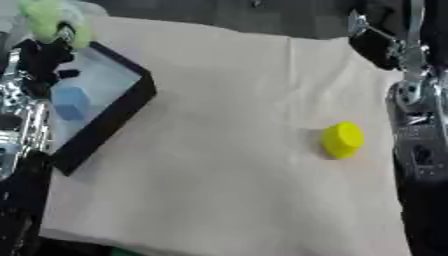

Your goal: Pick up the objects with one hand, pass them to the other hand, and then place them into the box on the other side of the table.

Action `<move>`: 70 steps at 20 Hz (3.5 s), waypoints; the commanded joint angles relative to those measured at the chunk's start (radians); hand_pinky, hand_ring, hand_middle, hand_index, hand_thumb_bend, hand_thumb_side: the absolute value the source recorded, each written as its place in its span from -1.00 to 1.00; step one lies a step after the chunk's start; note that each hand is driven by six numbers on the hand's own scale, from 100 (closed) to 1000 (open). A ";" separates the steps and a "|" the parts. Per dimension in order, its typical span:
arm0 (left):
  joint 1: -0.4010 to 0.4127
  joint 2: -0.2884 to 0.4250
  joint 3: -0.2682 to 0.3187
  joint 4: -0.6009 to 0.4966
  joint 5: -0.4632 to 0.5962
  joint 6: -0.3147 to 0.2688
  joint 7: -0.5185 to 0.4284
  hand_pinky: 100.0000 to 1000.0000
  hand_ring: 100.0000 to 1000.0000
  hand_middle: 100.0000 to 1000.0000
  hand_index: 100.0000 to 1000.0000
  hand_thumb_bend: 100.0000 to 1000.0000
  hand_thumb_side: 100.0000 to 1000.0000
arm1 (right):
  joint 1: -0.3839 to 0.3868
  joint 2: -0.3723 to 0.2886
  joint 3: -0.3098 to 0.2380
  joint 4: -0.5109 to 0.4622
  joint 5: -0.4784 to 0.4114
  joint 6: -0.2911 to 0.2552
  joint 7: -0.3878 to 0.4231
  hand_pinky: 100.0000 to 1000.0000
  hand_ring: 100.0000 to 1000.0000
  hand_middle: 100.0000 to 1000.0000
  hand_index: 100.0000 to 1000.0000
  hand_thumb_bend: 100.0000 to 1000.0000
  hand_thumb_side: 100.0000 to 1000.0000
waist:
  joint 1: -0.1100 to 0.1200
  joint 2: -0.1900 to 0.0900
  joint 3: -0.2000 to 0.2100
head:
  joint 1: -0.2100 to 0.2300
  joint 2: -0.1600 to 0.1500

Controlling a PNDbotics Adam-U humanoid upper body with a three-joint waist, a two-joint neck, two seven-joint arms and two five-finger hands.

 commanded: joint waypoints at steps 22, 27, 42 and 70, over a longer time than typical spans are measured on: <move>-0.011 0.018 0.032 0.022 -0.099 0.136 0.196 1.00 1.00 1.00 0.62 -0.59 -1.00 | -0.014 -0.014 -0.005 -0.027 -0.002 -0.011 -0.024 0.58 0.36 0.14 0.51 -0.73 -1.00 | 0.008 -0.014 0.001 | -0.005 0.003; -0.010 0.017 0.033 0.020 -0.124 0.155 0.200 1.00 1.00 1.00 0.64 -0.38 -0.85 | -0.013 -0.013 -0.004 -0.030 -0.003 -0.016 -0.031 0.58 0.36 0.14 0.51 -0.73 -1.00 | 0.008 -0.015 0.001 | -0.006 0.004; -0.010 0.014 0.022 -0.022 -0.117 0.091 0.174 0.87 1.00 0.97 0.60 -0.95 0.00 | -0.013 -0.009 -0.003 -0.033 -0.004 -0.021 -0.047 0.57 0.35 0.12 0.50 -0.72 -1.00 | 0.007 -0.016 0.000 | -0.013 0.005; -0.006 0.027 -0.082 -0.144 -0.158 -0.433 -0.343 0.79 1.00 1.00 0.73 -1.00 0.44 | -0.011 0.003 -0.058 -0.014 -0.225 0.225 0.011 0.40 0.32 0.20 0.51 -1.00 -0.46 | 0.008 -0.017 -0.005 | -0.139 0.018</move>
